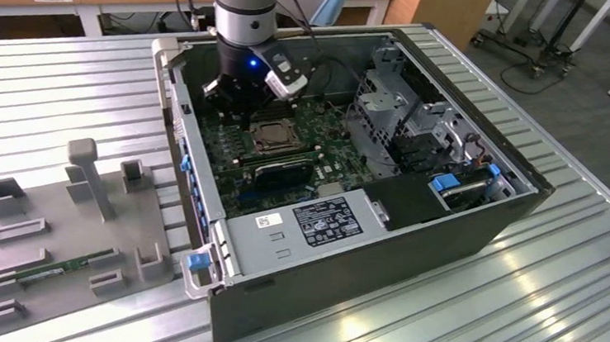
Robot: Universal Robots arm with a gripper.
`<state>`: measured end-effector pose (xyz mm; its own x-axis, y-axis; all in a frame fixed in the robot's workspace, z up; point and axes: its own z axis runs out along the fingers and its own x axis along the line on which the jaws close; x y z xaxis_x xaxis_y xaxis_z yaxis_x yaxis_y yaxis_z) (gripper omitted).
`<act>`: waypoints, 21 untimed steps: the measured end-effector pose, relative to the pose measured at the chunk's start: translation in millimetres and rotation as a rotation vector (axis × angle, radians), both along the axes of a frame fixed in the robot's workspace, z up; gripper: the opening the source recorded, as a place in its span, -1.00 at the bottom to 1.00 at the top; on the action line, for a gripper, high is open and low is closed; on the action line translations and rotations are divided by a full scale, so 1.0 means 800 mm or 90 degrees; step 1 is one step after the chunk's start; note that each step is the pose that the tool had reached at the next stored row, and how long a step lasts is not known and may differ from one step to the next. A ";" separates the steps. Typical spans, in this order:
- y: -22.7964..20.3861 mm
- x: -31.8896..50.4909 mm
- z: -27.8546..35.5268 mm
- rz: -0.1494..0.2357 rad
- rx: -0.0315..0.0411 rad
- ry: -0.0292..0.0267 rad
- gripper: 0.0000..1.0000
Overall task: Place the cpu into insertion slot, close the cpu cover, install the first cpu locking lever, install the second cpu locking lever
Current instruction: 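Install the first cpu locking lever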
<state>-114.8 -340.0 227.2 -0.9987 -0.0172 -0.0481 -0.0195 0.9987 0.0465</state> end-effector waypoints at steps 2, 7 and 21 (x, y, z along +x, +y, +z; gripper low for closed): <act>0.0000 -0.001 0.0000 0.000 0.0000 0.0000 -0.79; 0.0000 -0.002 0.0000 0.000 0.0000 0.0000 -0.79; -0.0001 -0.005 0.0013 0.000 -0.0002 -0.0001 -0.79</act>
